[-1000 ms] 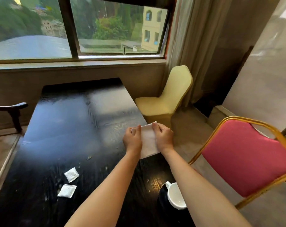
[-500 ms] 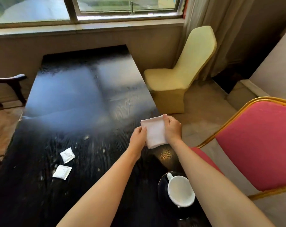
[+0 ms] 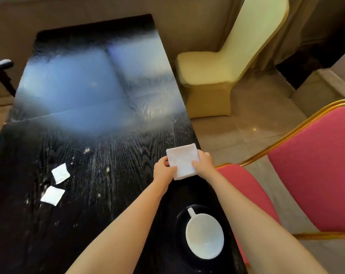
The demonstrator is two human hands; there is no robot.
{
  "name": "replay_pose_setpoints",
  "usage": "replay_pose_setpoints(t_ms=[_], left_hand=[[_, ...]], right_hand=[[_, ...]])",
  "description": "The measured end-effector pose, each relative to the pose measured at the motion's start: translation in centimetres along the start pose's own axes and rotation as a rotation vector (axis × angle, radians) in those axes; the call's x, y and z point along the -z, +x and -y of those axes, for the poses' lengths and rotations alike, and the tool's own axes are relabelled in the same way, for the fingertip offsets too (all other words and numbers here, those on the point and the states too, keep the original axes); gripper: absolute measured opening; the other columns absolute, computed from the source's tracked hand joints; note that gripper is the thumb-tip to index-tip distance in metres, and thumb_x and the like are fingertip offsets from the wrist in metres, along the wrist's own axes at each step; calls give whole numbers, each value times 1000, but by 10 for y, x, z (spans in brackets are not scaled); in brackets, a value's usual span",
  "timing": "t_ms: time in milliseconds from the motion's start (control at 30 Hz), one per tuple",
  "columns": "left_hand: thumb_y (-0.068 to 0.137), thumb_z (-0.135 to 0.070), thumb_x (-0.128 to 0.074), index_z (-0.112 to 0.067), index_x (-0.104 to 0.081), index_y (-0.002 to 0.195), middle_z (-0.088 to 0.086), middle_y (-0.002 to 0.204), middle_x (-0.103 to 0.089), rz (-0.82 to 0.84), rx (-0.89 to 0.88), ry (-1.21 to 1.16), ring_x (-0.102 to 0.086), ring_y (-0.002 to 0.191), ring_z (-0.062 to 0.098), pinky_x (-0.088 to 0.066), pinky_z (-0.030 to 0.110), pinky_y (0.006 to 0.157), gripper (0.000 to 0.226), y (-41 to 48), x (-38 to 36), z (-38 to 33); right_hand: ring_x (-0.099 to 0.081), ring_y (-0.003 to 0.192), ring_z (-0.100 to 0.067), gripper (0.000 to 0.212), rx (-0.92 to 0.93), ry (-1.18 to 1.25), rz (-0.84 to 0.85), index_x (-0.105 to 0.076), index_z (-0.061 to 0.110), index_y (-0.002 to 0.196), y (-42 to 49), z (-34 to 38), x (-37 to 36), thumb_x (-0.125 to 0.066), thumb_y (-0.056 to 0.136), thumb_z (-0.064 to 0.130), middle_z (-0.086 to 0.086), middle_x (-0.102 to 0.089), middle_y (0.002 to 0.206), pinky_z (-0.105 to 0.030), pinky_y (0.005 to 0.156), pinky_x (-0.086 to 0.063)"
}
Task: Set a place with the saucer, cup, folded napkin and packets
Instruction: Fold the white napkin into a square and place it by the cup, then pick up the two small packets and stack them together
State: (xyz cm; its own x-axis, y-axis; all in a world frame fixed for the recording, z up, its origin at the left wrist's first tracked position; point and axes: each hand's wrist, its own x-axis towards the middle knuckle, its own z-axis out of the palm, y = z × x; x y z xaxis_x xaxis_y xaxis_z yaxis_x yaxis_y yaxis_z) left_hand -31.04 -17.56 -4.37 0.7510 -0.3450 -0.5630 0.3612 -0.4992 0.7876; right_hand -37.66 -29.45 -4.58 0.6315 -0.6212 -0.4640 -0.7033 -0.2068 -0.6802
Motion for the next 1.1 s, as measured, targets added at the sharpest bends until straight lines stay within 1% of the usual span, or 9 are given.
replay_pose_setpoints(t_ms=[100, 267, 467, 533, 633, 833, 967, 1033, 1100], left_hand=[[75, 9, -55, -8, -58, 116, 9, 105, -64, -56, -33, 87, -61, 94, 21, -52, 31, 75, 44, 4, -7, 7], [74, 5, -54, -10, -61, 109, 6, 99, -66, -93, -112, 224, -63, 92, 24, -51, 30, 73, 39, 8, -11, 11], [79, -3, -59, -14, -45, 131, 8, 115, -58, -10, -187, 392, -58, 94, 21, -47, 24, 69, 55, 8, 1, 9], [83, -12, -60, -16, -36, 139, 11, 130, -51, -14, -188, 496, -57, 108, 24, -49, 31, 82, 61, 10, 13, 8], [87, -19, -59, -18, -27, 145, 12, 140, -45, -10, -158, 581, -52, 120, 27, -45, 37, 97, 66, 12, 48, 8], [91, -20, -53, -22, -18, 148, 10, 142, -47, -27, -110, 715, -52, 120, 28, -44, 36, 92, 67, 3, 148, 30], [92, -28, -50, -19, -18, 148, 9, 154, -28, -150, -109, 765, -27, 141, 26, -30, 40, 113, 65, -5, 220, 78], [93, -34, -48, -18, -16, 148, 10, 156, -22, -246, -108, 844, -20, 144, 25, -26, 41, 115, 66, -9, 257, 106], [91, -38, -48, -16, -20, 147, 9, 153, -26, -355, -100, 908, -23, 142, 24, -26, 45, 114, 66, -14, 292, 131]], right_hand=[[-35, 120, -33, 38, 4, -120, 12, -49, 4, 121, 6, -7, -5, -43, 84, 2, -18, -37, 126, -31, 97, -34], [-34, 120, -33, 33, -2, -181, -34, -50, 3, 114, 10, -10, -11, -48, 81, 3, -18, -38, 126, -33, 93, -36], [-32, 121, -34, 48, 39, -281, -46, -39, 6, 129, 4, -4, -8, -51, 82, 6, -16, -37, 131, -39, 98, -36], [-32, 122, -31, 56, 103, -360, -82, -33, 9, 136, 1, 6, -6, -52, 84, 7, -14, -35, 134, -39, 99, -37], [-32, 125, -30, 58, 255, -500, -43, -29, 9, 142, -3, 29, -6, -50, 87, 10, -12, -36, 139, -38, 101, -35], [-29, 131, -34, 49, 348, -580, 189, -38, 10, 139, -9, 82, -49, -49, 92, 18, -13, -44, 139, -43, 98, -40], [-31, 133, -33, 50, 390, -649, 288, -39, 12, 140, -19, 111, -104, -48, 94, 28, -13, -45, 141, -44, 104, -36], [-27, 137, -33, 55, 424, -699, 330, -34, 11, 143, -26, 122, -136, -46, 95, 35, -12, -38, 147, -44, 108, -33], [-14, 144, -31, 62, 504, -820, 361, -20, 12, 148, -33, 130, -168, -37, 97, 43, -11, -18, 157, -42, 116, -20]])
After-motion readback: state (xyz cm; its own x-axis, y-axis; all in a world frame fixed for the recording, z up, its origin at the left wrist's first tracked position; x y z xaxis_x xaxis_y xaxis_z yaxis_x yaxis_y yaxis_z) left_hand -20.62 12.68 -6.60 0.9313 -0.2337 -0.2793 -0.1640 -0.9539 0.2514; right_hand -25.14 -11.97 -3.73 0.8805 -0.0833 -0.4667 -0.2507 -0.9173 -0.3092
